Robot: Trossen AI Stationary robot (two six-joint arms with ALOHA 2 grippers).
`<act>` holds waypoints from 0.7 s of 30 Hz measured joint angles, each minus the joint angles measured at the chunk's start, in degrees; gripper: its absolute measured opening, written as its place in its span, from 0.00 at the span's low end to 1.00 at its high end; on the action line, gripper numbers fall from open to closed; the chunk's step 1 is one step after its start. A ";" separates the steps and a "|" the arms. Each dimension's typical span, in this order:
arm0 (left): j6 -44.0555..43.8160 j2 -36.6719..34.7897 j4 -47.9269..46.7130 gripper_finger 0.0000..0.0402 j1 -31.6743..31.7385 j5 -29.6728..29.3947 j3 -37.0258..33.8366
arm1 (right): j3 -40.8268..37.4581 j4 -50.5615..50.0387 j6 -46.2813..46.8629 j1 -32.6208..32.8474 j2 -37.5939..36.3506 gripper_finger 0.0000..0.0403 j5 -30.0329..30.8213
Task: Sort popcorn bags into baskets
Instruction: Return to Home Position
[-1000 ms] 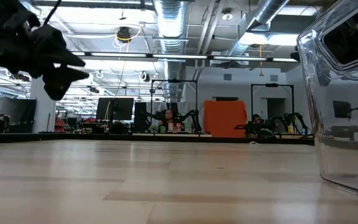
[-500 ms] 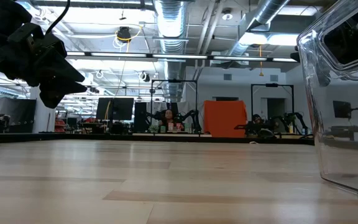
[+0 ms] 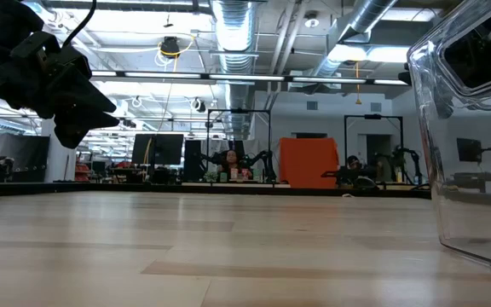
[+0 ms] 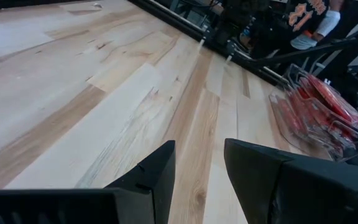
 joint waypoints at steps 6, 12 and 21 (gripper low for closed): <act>0.00 0.00 0.00 0.32 0.00 0.00 0.00 | 0.00 0.00 -0.02 0.00 0.00 0.31 0.00; 0.00 0.00 0.00 0.32 0.00 0.00 0.00 | 0.00 -0.02 -0.04 0.00 0.00 0.31 0.02; 0.00 0.00 0.00 0.32 0.02 -0.01 0.00 | -0.02 -0.02 -0.07 0.00 0.00 0.32 0.02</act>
